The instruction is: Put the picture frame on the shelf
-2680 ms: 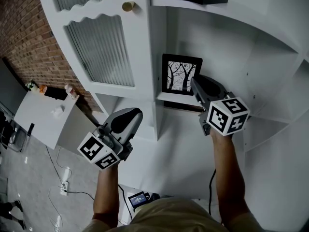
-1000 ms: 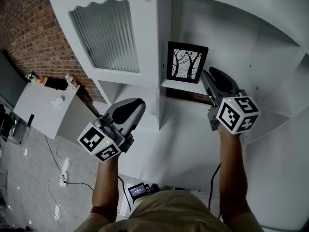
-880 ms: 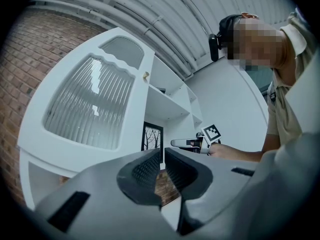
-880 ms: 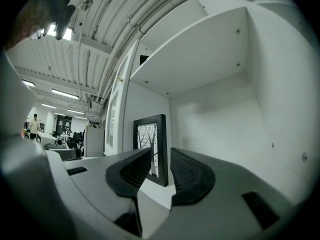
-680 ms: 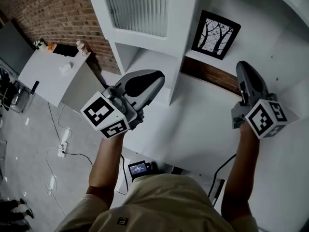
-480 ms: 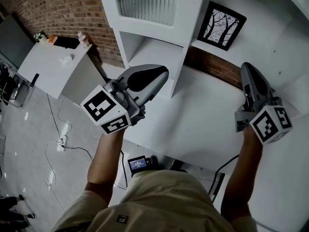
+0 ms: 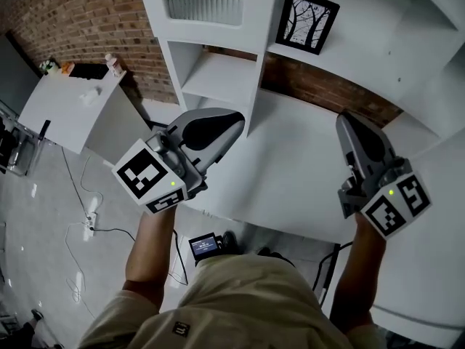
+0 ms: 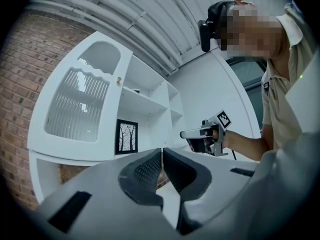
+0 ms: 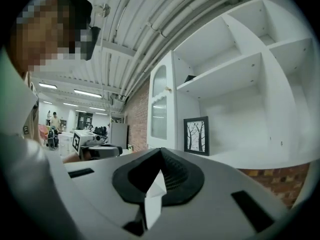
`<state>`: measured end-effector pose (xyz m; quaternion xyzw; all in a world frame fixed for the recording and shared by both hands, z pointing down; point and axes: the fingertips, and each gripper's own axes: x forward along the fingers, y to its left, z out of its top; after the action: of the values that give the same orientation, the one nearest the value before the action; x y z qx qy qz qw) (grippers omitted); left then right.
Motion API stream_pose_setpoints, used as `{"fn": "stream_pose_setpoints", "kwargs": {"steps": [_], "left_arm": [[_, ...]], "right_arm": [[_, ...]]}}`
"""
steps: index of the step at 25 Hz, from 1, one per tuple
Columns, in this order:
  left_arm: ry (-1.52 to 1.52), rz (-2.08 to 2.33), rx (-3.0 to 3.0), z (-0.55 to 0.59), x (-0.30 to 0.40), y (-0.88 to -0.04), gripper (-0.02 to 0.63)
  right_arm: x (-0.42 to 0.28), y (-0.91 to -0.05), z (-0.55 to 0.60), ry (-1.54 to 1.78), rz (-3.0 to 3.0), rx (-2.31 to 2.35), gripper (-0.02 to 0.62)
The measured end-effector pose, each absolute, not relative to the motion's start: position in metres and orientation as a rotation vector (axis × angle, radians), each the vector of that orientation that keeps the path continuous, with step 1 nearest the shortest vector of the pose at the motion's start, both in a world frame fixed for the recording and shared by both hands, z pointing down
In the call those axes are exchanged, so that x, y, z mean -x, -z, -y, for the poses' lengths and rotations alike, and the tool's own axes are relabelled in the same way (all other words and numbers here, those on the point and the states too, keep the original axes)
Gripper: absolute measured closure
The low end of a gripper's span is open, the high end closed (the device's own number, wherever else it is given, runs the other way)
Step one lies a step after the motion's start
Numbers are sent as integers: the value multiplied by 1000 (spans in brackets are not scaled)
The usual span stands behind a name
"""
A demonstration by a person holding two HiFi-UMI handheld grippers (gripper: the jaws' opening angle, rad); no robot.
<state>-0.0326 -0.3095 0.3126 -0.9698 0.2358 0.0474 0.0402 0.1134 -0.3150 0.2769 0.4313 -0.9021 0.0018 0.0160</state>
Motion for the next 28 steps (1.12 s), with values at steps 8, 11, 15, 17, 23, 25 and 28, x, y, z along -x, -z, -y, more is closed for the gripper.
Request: {"fn": "stream_pose_setpoints", "kwargs": {"steps": [8,11,15,17,23,25,28], "left_arm": [[0,-684,2921,234,-3,-317,588],[21,-651,2944,196,-28,-326,589],[47,-620,2984,144,-61,-333,588],[66,-617,2998,122,-74,-336,589],[85,-645,2985,67,-95,-333,589],[90,-656,2983,52,-100,-335,589],[90,-675,2975,36,-106,-340,589]], "right_arm": [[-119,-286,231,8,2859,-1204,589],[-135,-293,193,-1,2859,-1186,589],[-161,-299,142,-6,2848,-1192,589],[-173,-301,120,-14,2852,-1193,589],[-186,-307,69,-17,2885,-1136,590],[-189,-313,55,-23,2880,-1123,591],[-193,-326,41,-24,2865,-1102,591]]}}
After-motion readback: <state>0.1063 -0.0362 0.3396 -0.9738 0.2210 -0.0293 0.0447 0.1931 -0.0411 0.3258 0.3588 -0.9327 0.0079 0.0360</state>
